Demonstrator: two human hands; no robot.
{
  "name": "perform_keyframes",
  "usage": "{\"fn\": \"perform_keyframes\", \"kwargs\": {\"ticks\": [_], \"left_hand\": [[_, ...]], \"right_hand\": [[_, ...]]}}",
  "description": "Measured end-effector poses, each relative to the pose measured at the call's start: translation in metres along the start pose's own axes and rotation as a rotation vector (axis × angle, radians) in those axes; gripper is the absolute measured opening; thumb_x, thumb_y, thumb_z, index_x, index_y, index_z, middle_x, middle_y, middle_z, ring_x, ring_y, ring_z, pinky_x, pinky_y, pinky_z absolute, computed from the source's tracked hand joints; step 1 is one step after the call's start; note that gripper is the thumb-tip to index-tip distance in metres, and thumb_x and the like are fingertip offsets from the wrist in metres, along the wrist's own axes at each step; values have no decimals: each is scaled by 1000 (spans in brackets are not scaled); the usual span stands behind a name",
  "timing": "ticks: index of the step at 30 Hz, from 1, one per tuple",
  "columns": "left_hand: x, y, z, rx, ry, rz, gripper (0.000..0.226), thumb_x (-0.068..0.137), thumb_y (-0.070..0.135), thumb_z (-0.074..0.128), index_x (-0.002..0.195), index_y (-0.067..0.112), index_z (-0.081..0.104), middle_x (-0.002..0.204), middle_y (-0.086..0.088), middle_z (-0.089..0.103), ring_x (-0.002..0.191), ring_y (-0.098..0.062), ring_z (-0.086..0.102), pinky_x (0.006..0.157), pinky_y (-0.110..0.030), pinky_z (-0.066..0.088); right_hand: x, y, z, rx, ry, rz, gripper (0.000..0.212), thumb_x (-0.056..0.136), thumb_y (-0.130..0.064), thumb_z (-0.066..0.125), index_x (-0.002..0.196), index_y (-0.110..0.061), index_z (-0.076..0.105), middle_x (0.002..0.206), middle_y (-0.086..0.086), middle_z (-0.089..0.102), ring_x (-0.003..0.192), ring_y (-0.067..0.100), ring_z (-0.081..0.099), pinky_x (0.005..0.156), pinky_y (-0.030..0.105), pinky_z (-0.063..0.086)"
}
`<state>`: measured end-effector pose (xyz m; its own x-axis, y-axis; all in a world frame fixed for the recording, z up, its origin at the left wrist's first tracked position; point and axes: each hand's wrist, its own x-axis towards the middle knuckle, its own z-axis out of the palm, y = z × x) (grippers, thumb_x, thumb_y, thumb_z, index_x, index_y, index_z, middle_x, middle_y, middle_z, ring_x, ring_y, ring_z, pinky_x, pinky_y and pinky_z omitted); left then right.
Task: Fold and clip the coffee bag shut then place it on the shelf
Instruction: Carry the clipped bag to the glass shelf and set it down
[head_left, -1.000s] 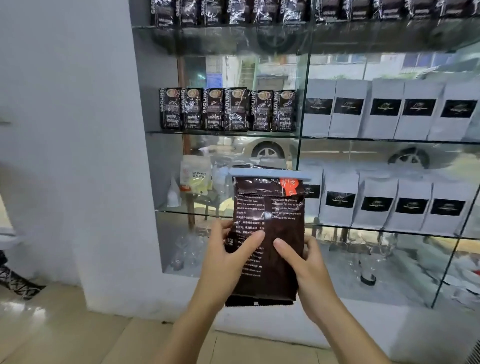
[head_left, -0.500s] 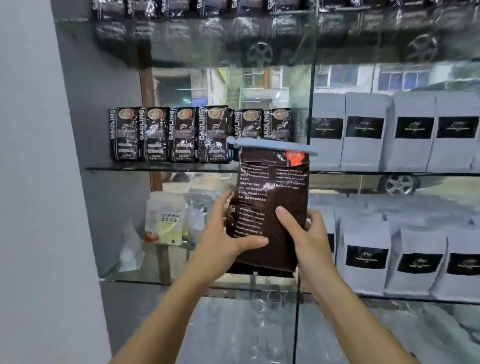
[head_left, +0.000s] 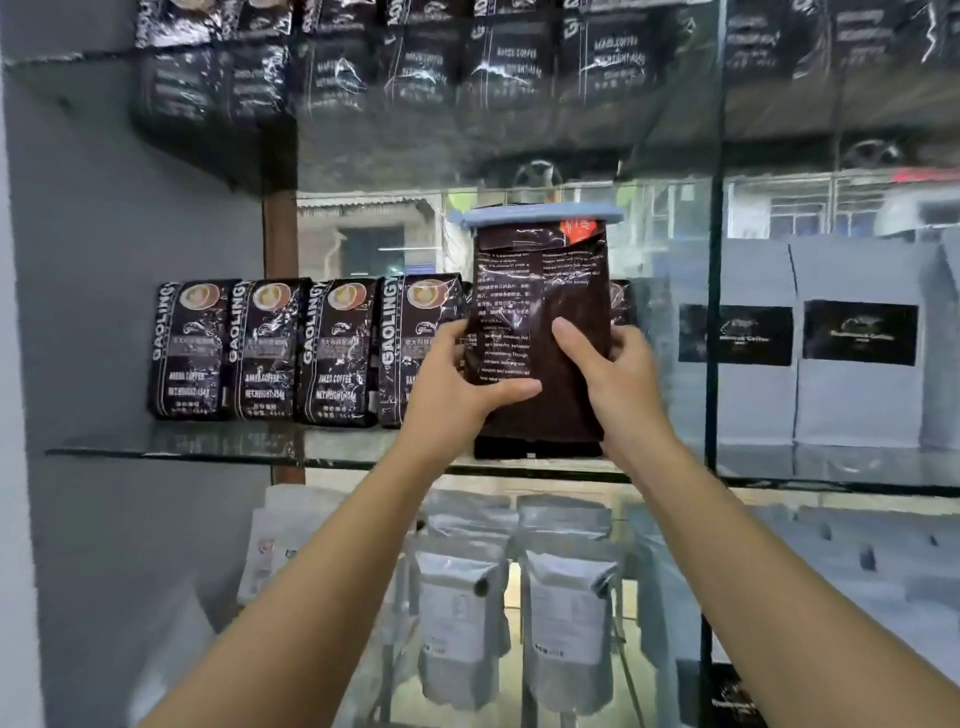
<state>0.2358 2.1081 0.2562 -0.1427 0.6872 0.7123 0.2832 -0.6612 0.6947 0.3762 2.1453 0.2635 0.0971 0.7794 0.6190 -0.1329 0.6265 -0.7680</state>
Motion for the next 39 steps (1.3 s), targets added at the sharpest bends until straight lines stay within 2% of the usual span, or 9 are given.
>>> {"fn": "perform_keyframes", "kwargs": {"ticks": [4,9,14,17,24,27,31,36,39], "left_hand": [[48,-17,3,-15,-13,8,73,64,7,80,122,23,40,89,13,56,78,3,58,64,-8,50],[91,-49,3,68,-52,-43,77,61,15,83,126,19,41,91,13,58,89,-10,62,85,-32,53],[103,-83,4,129,-48,-149,83,52,25,88,123,15,45,110,-3,66,99,-20,64,91,-43,52],[102,-100,5,133,-44,-218,80,50,27,88,118,16,46,113,-5,65,101,-24,63,91,-46,51],[105,-101,10,213,-94,-220,64,62,15,83,114,11,46,107,-4,62,96,-20,60,80,-31,49],[107,-101,10,258,-103,-223,64,64,20,82,116,9,45,113,-6,61,100,-22,58,83,-33,49],[108,-107,11,384,-113,-231,75,66,39,78,123,11,38,120,-9,59,105,-27,58,89,-45,50],[103,-103,14,760,-55,-150,77,71,62,60,123,8,43,127,-13,46,117,-31,44,97,-44,42],[100,-97,13,872,-58,-147,79,74,65,54,127,7,41,131,-16,40,122,-32,36,101,-42,34]], "right_hand": [[45,13,15,-43,19,-50,55,61,-54,70,101,-23,48,107,2,63,98,21,62,89,44,52],[79,36,25,-80,27,-26,42,75,-44,65,102,-20,43,98,-5,57,93,13,57,83,33,48],[92,61,32,-228,-26,98,67,64,-62,63,107,-13,49,109,7,61,97,23,59,86,43,51],[91,65,34,-291,-57,157,53,79,-45,61,112,-8,44,109,7,58,95,21,56,68,29,46],[107,81,26,-398,-157,275,87,53,-70,60,116,-11,48,116,10,62,101,28,60,91,47,50],[101,72,29,-452,-156,289,76,71,-61,57,121,-7,42,119,10,57,106,29,56,93,47,48],[103,71,30,-482,-176,268,51,83,-51,51,106,-6,51,106,13,64,92,26,61,79,38,51],[102,75,28,-543,-183,248,40,84,-54,46,82,-15,56,100,11,66,94,29,61,93,47,47],[99,74,26,-596,-155,259,60,79,-60,46,111,-9,51,116,12,61,103,29,57,95,46,45]]}}
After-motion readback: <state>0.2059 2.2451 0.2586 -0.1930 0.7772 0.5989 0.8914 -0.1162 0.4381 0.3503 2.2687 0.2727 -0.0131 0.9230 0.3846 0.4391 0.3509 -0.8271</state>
